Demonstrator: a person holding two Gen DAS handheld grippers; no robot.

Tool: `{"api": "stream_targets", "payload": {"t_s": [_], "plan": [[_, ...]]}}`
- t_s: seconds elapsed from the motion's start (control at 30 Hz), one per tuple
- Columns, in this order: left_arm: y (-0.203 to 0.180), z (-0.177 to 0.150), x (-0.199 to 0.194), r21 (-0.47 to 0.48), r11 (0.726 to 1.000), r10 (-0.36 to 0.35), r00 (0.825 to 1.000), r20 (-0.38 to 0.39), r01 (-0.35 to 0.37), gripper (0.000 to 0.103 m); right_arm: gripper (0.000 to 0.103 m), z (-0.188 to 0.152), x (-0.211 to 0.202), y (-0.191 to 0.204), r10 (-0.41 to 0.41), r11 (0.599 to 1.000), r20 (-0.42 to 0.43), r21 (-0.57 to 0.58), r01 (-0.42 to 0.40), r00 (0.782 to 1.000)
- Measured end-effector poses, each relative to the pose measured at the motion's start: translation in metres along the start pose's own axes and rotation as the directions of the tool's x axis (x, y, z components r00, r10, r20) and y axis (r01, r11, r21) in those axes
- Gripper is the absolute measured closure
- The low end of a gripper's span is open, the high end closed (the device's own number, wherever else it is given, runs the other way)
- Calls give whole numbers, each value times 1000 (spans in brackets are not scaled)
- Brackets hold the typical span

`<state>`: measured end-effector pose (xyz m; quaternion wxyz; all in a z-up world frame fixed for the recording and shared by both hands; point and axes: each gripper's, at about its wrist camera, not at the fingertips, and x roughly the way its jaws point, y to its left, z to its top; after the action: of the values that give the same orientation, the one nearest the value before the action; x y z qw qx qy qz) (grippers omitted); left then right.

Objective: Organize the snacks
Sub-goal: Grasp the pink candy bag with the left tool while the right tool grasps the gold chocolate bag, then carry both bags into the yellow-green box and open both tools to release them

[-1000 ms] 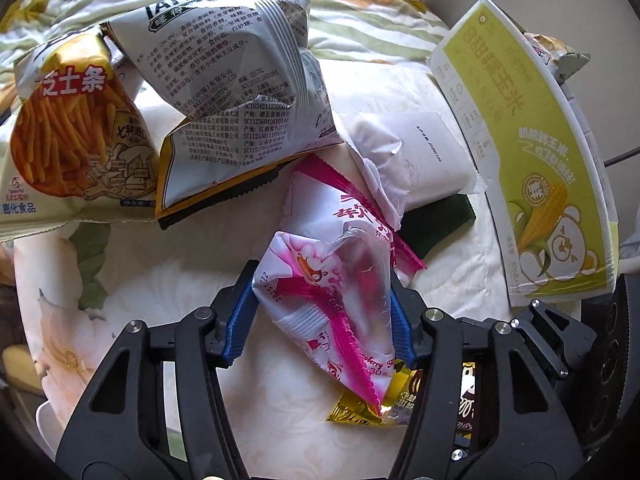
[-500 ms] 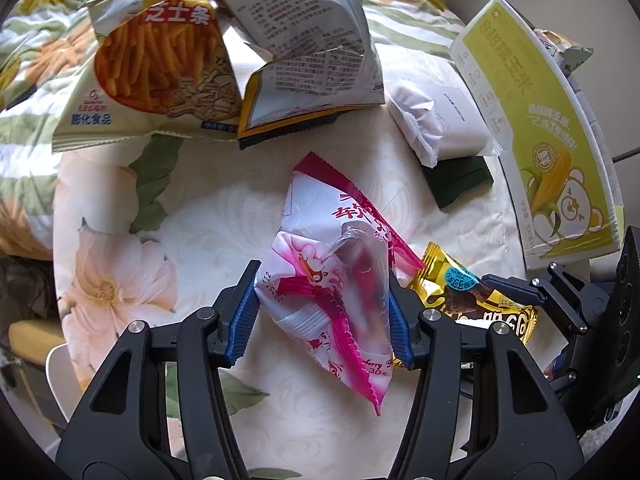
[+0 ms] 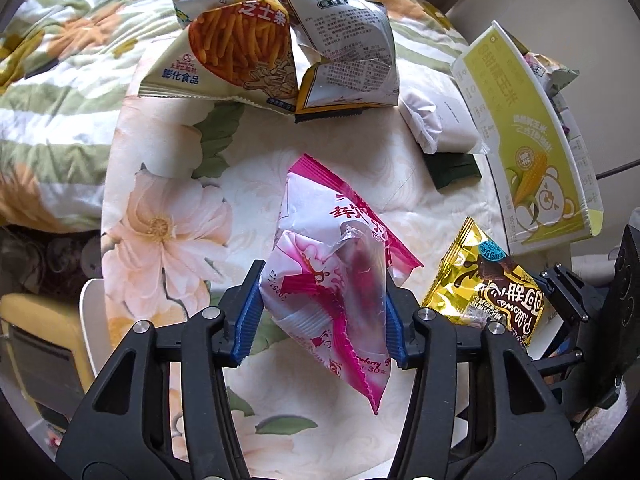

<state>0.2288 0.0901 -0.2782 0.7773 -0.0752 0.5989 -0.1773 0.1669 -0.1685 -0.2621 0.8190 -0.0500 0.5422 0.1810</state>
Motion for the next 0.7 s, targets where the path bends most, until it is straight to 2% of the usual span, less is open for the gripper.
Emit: {"api": "stream_targets", "payload": {"t_s": [0.17,0.33,0.53,0.7], "plan": [[-13,-1,-34,30,999,-28,999,36,27,56,35,2,-35,-6,4,990,52,138,-11,999],[-43,5,-76,93,994,-74,992,101,64,56,35,4,-91,-18,-40,968,141,252,3,989],[-102,17,-117,168,981,-130,975,180,100,56,35,-1,-151,-55,-129,937,219,347,47,967],[-168,30,-126,201,972,-166,961,222,121,56,35,-10,-192,-103,-192,920,255,384,83,948]]}}
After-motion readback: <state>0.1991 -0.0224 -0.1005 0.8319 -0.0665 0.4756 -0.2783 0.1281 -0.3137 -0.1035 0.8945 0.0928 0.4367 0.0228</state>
